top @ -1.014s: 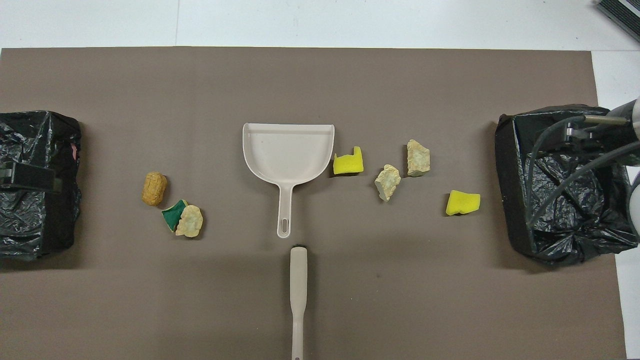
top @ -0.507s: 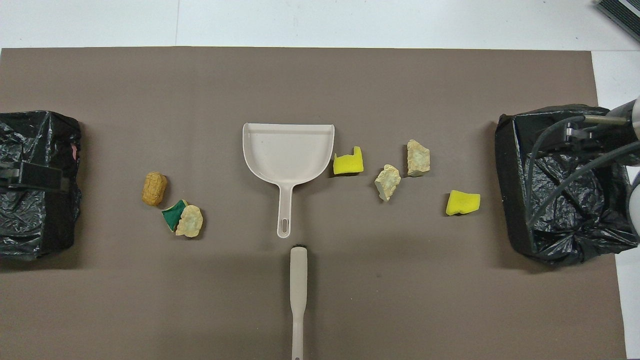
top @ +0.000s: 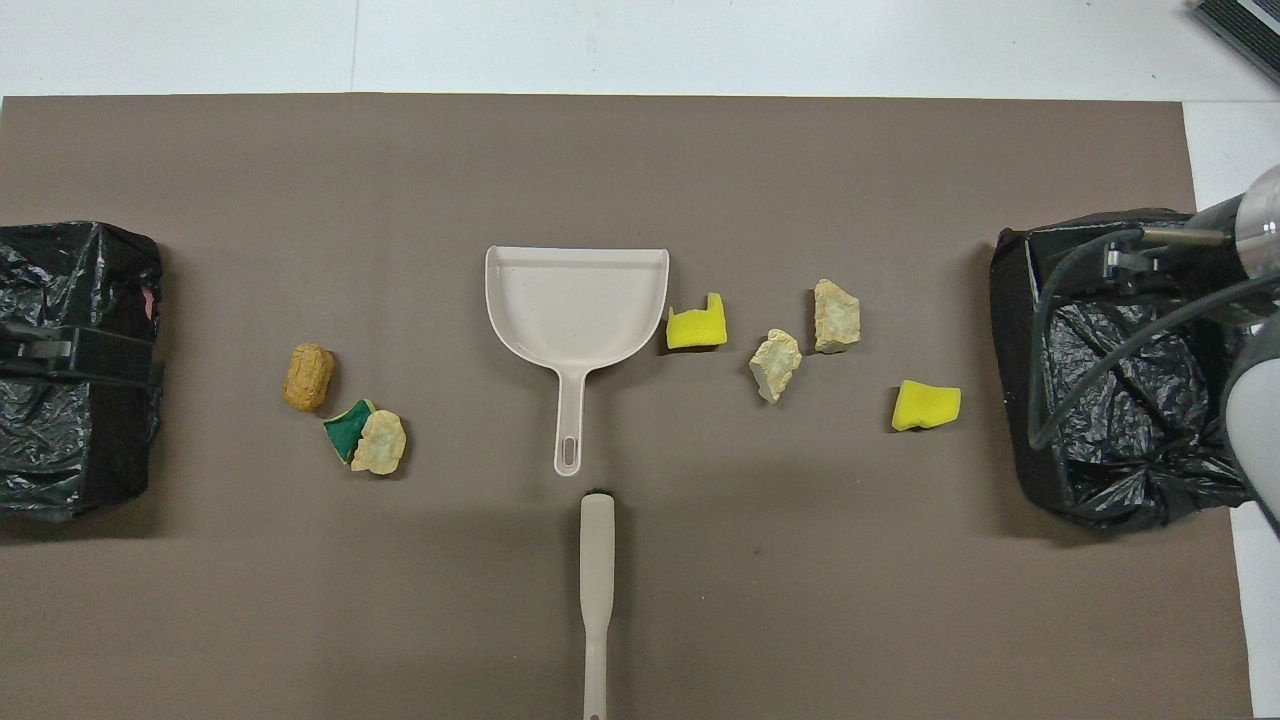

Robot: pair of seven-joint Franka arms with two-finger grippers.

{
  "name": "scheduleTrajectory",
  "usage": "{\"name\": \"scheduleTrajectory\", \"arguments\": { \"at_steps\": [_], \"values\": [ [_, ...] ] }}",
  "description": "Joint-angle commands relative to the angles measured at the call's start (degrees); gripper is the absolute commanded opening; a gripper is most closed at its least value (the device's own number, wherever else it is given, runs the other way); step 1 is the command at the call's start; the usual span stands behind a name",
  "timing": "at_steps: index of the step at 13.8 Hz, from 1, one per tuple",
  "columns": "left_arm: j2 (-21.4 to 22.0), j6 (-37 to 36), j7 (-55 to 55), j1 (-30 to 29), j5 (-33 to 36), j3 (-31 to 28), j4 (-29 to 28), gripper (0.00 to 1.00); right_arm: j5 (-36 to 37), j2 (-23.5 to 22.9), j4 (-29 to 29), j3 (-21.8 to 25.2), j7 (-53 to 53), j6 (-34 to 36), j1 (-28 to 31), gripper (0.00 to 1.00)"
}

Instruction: Sweep and dump trash in bin

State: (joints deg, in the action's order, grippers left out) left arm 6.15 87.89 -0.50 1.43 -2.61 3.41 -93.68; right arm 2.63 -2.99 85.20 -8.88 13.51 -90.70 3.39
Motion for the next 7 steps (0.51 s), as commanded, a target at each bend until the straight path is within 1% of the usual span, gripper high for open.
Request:
{"name": "scheduleTrajectory", "arguments": {
  "at_steps": [1,2,3,4,7],
  "values": [
    [1.1,1.5,0.8,1.6,-0.5,-0.8,-1.4,1.00,-0.9,-1.6,0.6,-0.2,2.6,-3.3,-2.8,1.00],
    [1.1,2.6,0.8,2.1,-0.6,-0.8,-1.5,1.00,-0.6,-2.5,0.5,-0.3,5.0,-5.2,-4.2,1.00],
    [0.8,4.0,0.8,2.2,-0.6,-0.8,-1.5,1.00,0.2,-4.5,0.1,-0.3,7.7,-5.5,-7.1,1.00],
    [0.6,5.6,0.9,2.2,-0.7,-0.8,-1.4,1.00,0.3,-6.7,-1.4,-0.2,10.2,-6.4,-10.0,1.00],
    [-0.1,8.9,1.1,2.6,-0.7,-0.8,-1.2,1.00,0.4,-15.6,-8.9,-0.1,18.7,-7.6,-16.7,1.00]
  ]
}}
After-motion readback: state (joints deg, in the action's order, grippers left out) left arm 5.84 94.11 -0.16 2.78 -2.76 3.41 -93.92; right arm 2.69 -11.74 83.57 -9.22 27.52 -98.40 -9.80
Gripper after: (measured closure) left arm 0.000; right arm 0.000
